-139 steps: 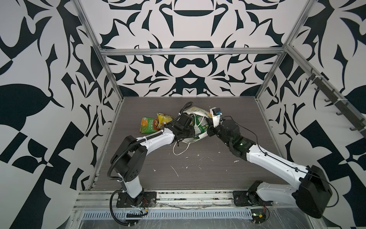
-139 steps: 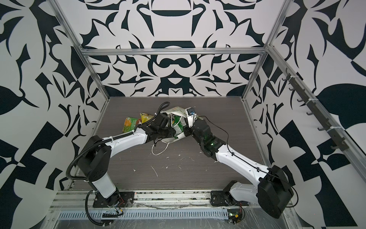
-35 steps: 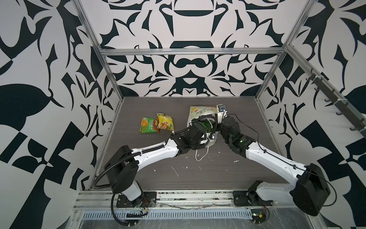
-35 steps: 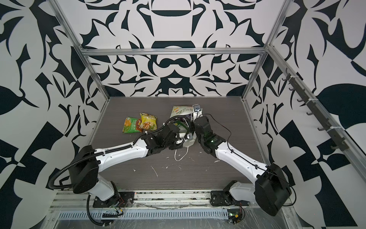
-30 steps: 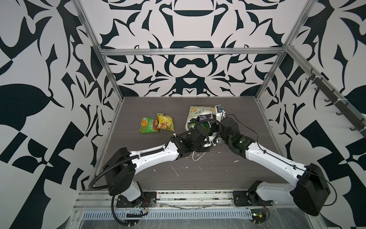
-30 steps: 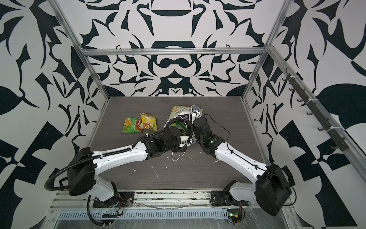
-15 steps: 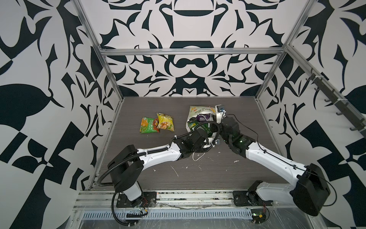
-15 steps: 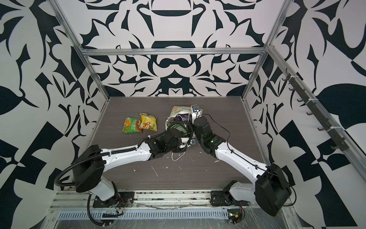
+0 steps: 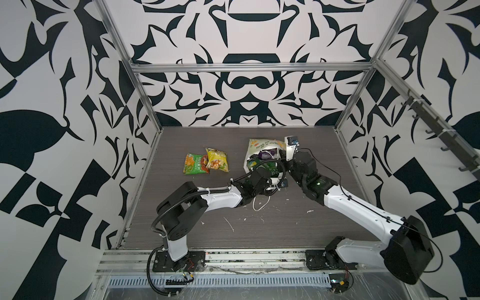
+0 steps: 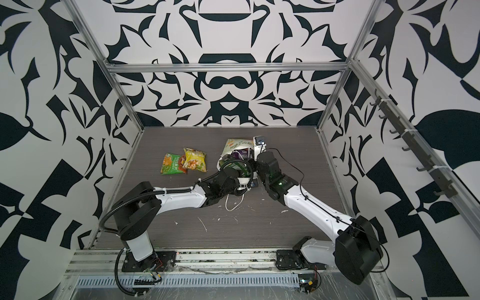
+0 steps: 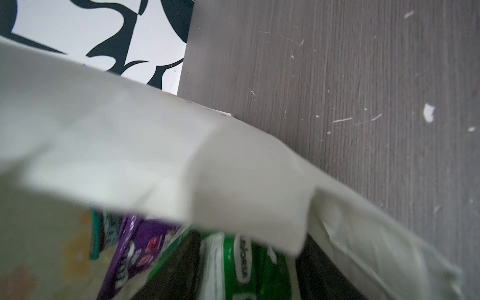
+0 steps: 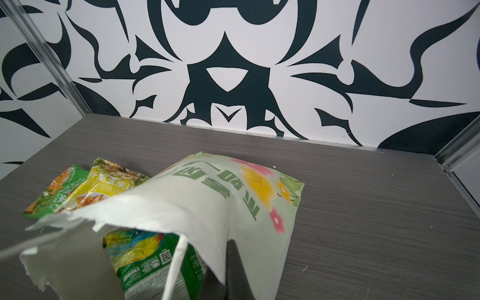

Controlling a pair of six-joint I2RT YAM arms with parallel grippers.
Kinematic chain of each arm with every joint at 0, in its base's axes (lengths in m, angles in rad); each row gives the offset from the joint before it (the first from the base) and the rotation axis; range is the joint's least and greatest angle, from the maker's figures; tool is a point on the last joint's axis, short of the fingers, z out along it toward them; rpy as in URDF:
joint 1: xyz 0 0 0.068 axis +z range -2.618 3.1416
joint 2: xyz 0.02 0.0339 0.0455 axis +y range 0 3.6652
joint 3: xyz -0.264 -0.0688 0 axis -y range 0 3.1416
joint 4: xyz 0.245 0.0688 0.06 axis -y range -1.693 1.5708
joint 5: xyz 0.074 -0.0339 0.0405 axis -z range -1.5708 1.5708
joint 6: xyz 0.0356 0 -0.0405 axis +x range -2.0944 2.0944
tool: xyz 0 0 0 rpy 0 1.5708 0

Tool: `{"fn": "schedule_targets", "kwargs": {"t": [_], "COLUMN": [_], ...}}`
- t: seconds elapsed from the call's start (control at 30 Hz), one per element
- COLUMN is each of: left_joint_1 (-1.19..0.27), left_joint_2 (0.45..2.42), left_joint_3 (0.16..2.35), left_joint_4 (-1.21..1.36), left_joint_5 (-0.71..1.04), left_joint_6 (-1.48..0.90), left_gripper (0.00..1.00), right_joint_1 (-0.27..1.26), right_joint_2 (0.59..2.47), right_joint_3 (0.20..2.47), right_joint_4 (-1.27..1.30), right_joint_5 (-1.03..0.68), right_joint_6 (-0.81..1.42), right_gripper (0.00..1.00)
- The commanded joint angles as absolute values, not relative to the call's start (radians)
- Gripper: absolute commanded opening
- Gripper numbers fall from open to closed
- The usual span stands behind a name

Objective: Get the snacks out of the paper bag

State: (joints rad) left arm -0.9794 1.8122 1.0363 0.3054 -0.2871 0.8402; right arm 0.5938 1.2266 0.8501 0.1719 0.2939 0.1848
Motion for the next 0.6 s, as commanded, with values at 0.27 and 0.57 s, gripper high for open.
{"fn": "schedule_targets", "kwargs": {"t": [0.27, 0.57], "left_joint_1": [-0.964, -0.988], "left_joint_2": [1.773, 1.618], "left_joint_3": [1.064, 1.072], "left_joint_4": [0.328, 0.262], "left_joint_5": [-0.284, -0.301], "left_joint_6": [0.866, 0.817], "left_gripper": [0.02, 0.0], "right_joint_1": [0.564, 0.54], "right_joint_2": [1.176, 1.208], "right_joint_3": [0.883, 0.913], "right_joint_4": [0.218, 0.186], "right_joint_5": [0.272, 0.285], "right_joint_6": [0.214, 0.235], "right_gripper": [0.0, 0.0]}}
